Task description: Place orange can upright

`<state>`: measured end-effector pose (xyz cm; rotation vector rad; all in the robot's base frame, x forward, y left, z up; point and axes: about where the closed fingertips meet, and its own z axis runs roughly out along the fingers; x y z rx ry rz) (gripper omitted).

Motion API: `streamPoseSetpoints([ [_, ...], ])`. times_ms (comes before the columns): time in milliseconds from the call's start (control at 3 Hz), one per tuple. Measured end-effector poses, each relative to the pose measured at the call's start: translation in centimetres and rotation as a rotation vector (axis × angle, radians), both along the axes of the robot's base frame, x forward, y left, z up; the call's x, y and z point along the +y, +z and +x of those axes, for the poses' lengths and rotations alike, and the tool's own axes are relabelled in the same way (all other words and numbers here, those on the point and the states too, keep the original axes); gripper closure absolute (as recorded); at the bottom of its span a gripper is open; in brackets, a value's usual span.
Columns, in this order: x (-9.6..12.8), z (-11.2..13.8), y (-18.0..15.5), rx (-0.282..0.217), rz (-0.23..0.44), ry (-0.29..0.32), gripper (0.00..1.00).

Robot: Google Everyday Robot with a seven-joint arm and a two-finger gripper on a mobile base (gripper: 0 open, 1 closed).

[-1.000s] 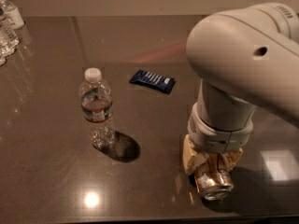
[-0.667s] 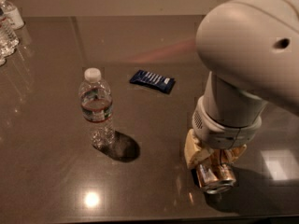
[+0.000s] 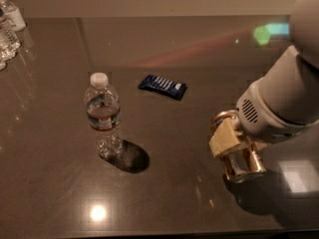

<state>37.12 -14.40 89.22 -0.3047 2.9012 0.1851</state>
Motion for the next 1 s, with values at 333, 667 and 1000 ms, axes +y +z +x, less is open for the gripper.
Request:
streamPoseSetpoints([
  [333,-0.9,1.7,1.6,-0.114,0.094,0.068,1.0],
  [667,-1.4,2.7,2.5,-0.223,0.179,0.126,1.0],
  [1000,-1.7,3.6,3.3,-0.36,0.267,0.158,1.0],
])
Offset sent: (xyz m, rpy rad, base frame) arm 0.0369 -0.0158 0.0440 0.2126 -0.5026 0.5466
